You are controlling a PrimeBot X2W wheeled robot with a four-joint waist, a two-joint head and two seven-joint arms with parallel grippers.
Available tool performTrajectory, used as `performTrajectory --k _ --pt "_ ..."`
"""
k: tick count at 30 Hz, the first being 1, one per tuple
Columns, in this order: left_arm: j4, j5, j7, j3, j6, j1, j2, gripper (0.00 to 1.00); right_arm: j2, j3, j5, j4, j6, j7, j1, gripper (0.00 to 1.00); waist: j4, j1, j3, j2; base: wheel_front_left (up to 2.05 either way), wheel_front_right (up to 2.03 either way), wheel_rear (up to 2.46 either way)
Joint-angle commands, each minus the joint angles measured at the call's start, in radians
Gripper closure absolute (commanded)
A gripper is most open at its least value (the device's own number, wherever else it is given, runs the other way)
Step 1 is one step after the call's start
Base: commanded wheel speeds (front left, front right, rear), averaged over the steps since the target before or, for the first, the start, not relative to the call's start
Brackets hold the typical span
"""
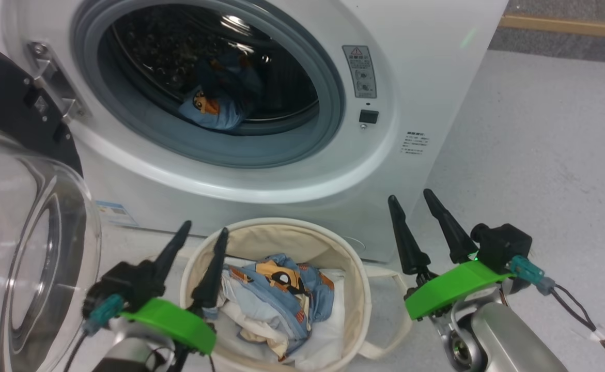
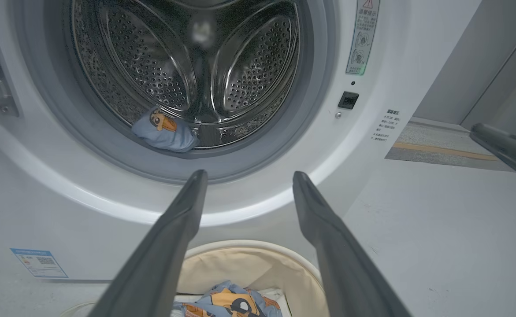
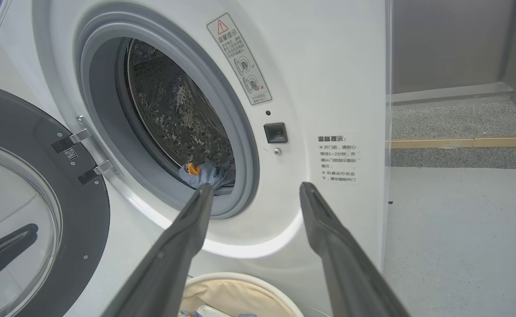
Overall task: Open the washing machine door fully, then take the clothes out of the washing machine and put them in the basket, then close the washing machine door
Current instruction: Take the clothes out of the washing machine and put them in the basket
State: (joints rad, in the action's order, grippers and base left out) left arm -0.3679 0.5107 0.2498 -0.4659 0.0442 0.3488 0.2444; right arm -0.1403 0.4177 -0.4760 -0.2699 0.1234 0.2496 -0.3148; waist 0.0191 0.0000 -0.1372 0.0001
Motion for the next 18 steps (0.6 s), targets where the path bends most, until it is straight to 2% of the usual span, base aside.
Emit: performTrajectory --k 1,7,18 --pt "0.076 -0.009 0.006 0.053 -0.024 0.004 0.049 0.0 -0.003 0.02 0.011 0.026 0.007 0.012 0.0 0.0 -0.008 0.0 0.013 -0.0001 0.0 0.0 0.0" --pt "0.236 0.014 -0.029 0.108 -0.079 -0.075 0.114 0.0 0.0 0.024 0.034 0.037 0.007 0.012 0.005 0.0 -0.013 0.0 0.018 -0.0001 0.0 0.0 0.0" --pt "0.318 0.035 -0.057 0.12 -0.103 -0.098 0.128 0.0 0.008 -0.033 0.104 0.039 0.007 -0.007 0.008 0.0 -0.004 0.0 0.005 -0.0001 0.0 0.0 0.0"
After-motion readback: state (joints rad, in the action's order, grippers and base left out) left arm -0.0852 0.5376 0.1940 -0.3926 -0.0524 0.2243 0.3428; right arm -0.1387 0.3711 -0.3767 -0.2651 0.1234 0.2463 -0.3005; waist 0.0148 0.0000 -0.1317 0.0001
